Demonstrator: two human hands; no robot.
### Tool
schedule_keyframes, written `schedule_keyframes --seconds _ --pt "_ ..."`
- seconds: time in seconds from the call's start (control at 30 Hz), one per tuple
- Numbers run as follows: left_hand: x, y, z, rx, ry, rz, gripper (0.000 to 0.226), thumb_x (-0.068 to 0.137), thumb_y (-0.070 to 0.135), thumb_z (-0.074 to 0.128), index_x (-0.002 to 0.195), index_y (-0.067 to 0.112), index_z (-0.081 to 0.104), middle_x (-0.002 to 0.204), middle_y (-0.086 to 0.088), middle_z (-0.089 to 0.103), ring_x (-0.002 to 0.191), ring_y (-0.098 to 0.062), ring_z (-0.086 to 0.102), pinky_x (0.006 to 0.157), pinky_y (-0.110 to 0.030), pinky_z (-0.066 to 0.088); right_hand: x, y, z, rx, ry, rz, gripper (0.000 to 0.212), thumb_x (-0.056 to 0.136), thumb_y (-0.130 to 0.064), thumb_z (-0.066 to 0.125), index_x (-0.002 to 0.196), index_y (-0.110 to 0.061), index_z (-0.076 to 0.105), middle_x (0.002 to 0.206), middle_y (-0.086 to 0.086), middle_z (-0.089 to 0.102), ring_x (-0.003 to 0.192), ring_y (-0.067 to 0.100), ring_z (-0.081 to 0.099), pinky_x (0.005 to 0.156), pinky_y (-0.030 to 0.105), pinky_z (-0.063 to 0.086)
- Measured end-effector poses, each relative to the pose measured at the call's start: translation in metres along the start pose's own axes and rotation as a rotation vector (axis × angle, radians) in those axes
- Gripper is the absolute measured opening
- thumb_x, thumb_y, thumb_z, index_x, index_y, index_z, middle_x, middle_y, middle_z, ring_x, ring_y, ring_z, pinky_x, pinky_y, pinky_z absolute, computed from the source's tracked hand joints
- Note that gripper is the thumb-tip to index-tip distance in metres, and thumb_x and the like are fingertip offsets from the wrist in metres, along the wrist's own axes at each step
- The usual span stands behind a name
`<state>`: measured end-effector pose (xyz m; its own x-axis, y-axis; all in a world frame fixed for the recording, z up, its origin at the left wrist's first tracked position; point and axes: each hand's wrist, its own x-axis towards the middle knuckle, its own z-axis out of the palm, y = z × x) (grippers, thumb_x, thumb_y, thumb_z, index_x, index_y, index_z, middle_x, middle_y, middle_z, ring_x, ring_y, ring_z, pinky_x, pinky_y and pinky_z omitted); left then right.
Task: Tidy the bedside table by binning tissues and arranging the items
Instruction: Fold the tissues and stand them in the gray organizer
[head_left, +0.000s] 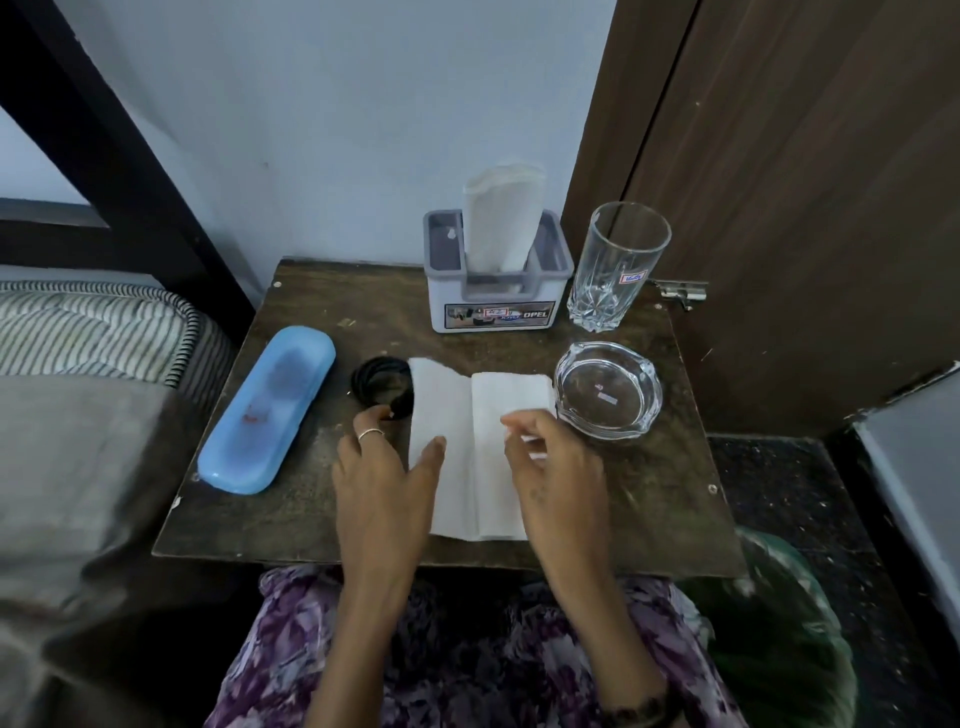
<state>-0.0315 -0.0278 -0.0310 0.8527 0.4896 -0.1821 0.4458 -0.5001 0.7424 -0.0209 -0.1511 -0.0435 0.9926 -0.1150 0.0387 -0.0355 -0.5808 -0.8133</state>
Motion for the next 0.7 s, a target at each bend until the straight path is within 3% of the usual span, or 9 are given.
schedule_keyframes --seconds 0.1,0.2,0.3,0.43,0.5,0.6,0.67,0.7 --pt "-0.001 0.002 0.003 -0.161 -0.042 -0.033 0.056 0.085 0.031 0.062 0.131 0.019 0.034 0.125 -0.004 0.052 0.109 -0.025 0.053 0.088 -0.042 0.046 -0.011 0.016 0.010 0.004 0.045 -0.027 0.020 0.092 -0.013 0.053 0.107 -0.018 0.066 0.106 -0.007 0.069 0.099 0.007 0.063 0.086 0.024 0.051" --pt "-0.008 0.013 0.001 -0.408 -0.158 -0.068 0.040 0.089 0.036 0.056 0.123 0.029 0.038 0.103 0.013 0.059 0.090 -0.005 0.057 0.078 -0.033 0.046 -0.010 0.021 0.007 0.067 0.061 -0.024 0.020 0.095 -0.017 0.050 0.108 -0.017 0.066 0.106 -0.006 0.070 0.097 0.004 0.062 0.084 0.014 0.047" --pt "-0.014 0.020 0.006 -0.551 -0.277 -0.080 0.028 0.090 0.048 0.045 0.113 0.034 0.051 0.102 0.011 0.067 0.097 -0.009 0.062 0.090 -0.037 0.048 -0.008 0.019 -0.003 0.223 0.006 0.043 0.025 0.098 -0.028 0.044 0.103 -0.019 0.067 0.099 -0.006 0.071 0.092 0.005 0.064 0.080 0.022 0.050" --pt "-0.024 0.020 0.017 -0.517 -0.284 -0.032 0.054 0.087 0.064 0.034 0.132 0.035 0.039 0.098 0.014 0.072 0.111 -0.012 0.057 0.100 -0.039 0.039 -0.010 0.018 -0.021 0.474 0.064 0.179 0.028 0.092 -0.044 0.044 0.087 -0.033 0.069 0.091 -0.004 0.073 0.089 0.009 0.069 0.079 0.030 0.056" --pt "-0.029 0.019 0.019 -0.440 -0.281 -0.005 0.039 0.095 0.049 0.035 0.130 0.034 0.043 0.110 0.010 0.066 0.108 -0.010 0.054 0.089 -0.031 0.039 -0.012 0.022 -0.028 0.356 0.103 0.191 0.027 0.088 -0.053 0.045 0.083 -0.039 0.067 0.090 0.000 0.073 0.089 0.014 0.068 0.079 0.032 0.055" --pt "-0.029 0.013 0.027 -0.279 -0.266 0.048 0.031 0.097 0.020 0.042 0.127 0.025 0.048 0.124 0.008 0.052 0.109 -0.011 0.050 0.088 -0.029 0.040 -0.015 0.025 -0.031 0.171 0.047 0.214 0.022 0.089 -0.041 0.057 0.106 -0.031 0.067 0.099 -0.012 0.069 0.087 -0.008 0.060 0.074 0.004 0.044" --pt "-0.025 0.010 0.032 -0.337 -0.302 0.007 0.039 0.092 0.008 0.047 0.129 0.022 0.042 0.126 0.000 0.051 0.107 -0.017 0.053 0.090 -0.035 0.048 -0.016 0.026 -0.030 0.184 0.002 0.229 0.030 0.088 -0.032 0.061 0.117 -0.024 0.063 0.102 -0.015 0.066 0.089 -0.012 0.057 0.076 0.005 0.045" --pt "-0.024 0.010 0.032 -0.416 -0.336 -0.042 0.046 0.090 0.003 0.050 0.132 0.020 0.038 0.125 -0.002 0.051 0.104 -0.016 0.054 0.085 -0.029 0.051 -0.016 0.027 -0.029 0.229 -0.027 0.236 0.032 0.088 -0.028 0.061 0.120 -0.022 0.061 0.105 -0.014 0.066 0.092 -0.009 0.059 0.079 0.010 0.049"
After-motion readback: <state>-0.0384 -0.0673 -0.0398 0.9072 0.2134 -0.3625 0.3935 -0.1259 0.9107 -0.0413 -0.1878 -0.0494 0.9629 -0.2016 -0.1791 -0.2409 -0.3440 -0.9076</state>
